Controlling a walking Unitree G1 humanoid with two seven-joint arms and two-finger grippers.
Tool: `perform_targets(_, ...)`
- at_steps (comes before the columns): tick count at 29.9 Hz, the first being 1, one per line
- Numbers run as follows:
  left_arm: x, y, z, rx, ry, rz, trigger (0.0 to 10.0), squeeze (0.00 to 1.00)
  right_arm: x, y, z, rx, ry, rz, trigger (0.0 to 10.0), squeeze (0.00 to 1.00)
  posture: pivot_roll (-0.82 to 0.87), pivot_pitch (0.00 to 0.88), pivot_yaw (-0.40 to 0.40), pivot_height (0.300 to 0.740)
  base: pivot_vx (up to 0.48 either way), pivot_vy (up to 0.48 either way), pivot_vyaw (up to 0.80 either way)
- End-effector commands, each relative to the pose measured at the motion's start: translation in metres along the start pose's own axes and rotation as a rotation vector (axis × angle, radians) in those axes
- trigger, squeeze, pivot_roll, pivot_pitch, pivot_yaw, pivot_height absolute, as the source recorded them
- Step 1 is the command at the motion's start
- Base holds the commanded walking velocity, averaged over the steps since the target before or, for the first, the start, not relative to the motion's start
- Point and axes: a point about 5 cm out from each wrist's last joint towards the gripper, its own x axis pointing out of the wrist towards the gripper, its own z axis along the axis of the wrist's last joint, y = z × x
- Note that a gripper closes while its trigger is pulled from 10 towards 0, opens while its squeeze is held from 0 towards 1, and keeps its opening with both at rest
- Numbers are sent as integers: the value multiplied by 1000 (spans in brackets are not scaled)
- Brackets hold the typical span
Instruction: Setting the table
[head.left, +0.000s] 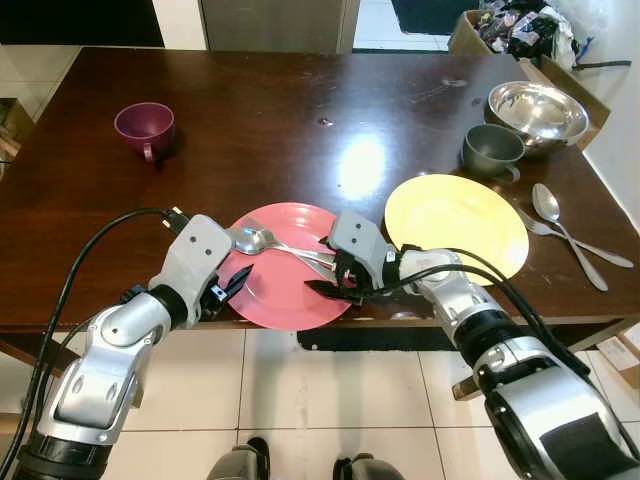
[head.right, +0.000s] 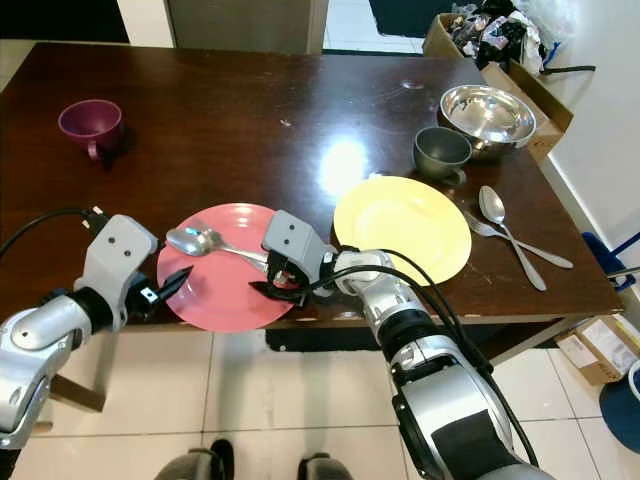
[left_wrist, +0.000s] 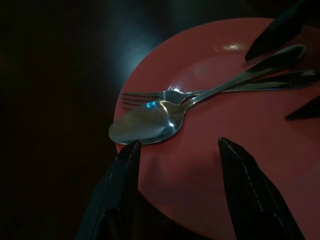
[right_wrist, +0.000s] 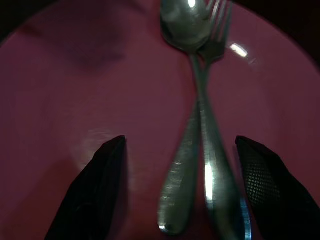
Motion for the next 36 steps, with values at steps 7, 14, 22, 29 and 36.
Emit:
perform_targets(7,-3,-3,-1,-8,20,-16,10000,0,-1,13,-19,225,24,149,0,0,67,101,30,740,0,0,0)
perform_targets(14,-2,-3,-1,-10,20,-13,10000,0,-3,11,-17,211,28,164,0,0,62,98,29,740,0,0,0)
perform_targets(22,1,-9,-1,-20,19,-23,10000,0,-9,-7,-6,216,-56,16,0,0,54,97,34,740,0,0,0)
perform_targets(29,4,-11,0,-25,17,-25,10000,0,-18,-27,16,219,-209,-96,0,0,34,97,38,740,0,0,0)
perform_targets(36,5,-13,-1,-35,16,-20,10000,0,-26,-41,45,230,-397,-156,10000,0,25,96,30,740,0,0,0)
